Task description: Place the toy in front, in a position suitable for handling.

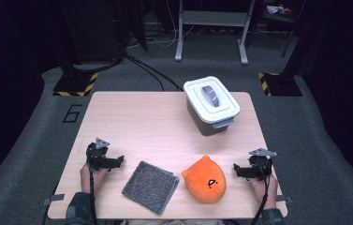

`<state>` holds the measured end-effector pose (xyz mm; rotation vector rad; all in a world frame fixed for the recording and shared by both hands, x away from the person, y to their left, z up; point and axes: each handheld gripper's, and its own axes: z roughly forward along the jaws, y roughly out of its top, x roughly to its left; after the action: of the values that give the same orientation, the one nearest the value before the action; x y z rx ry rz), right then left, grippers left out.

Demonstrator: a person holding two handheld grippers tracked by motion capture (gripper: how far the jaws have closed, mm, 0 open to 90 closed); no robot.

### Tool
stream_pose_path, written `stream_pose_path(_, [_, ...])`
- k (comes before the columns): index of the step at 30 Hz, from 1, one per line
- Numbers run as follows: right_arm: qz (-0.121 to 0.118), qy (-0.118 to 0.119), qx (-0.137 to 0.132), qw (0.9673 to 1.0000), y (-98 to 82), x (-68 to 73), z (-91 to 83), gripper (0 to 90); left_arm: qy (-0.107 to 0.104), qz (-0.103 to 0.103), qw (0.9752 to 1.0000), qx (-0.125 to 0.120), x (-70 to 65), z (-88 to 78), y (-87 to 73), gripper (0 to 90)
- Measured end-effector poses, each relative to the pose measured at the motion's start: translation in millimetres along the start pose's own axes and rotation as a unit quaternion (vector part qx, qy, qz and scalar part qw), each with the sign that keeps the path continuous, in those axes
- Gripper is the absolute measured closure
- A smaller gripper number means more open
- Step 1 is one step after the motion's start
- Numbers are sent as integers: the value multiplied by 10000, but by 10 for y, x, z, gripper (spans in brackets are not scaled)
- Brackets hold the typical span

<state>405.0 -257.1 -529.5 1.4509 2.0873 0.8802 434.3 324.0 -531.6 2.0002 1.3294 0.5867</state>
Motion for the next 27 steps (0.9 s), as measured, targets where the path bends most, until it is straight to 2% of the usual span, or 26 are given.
stream_pose_path(8, [91, 2, 35, 10000, 7, 15, -3, 0, 0, -2, 10000, 0, 0, 0, 0, 6])
stream_pose_path(15, [81, 105, 85, 9999, 19, -19, -16, 14, 0, -2, 10000, -1, 0, 0, 1, 6])
stream_pose_path(20, [222, 185, 93, 9995, 47, -68, -84, 22, -1, -3, 10000, -1, 0, 1, 1, 6])
stream_pose_path(27, [128, 199, -39, 9997, 145, -51, -205, 27, 2, -7, 10000, -4, -1, 1, 1, 7])
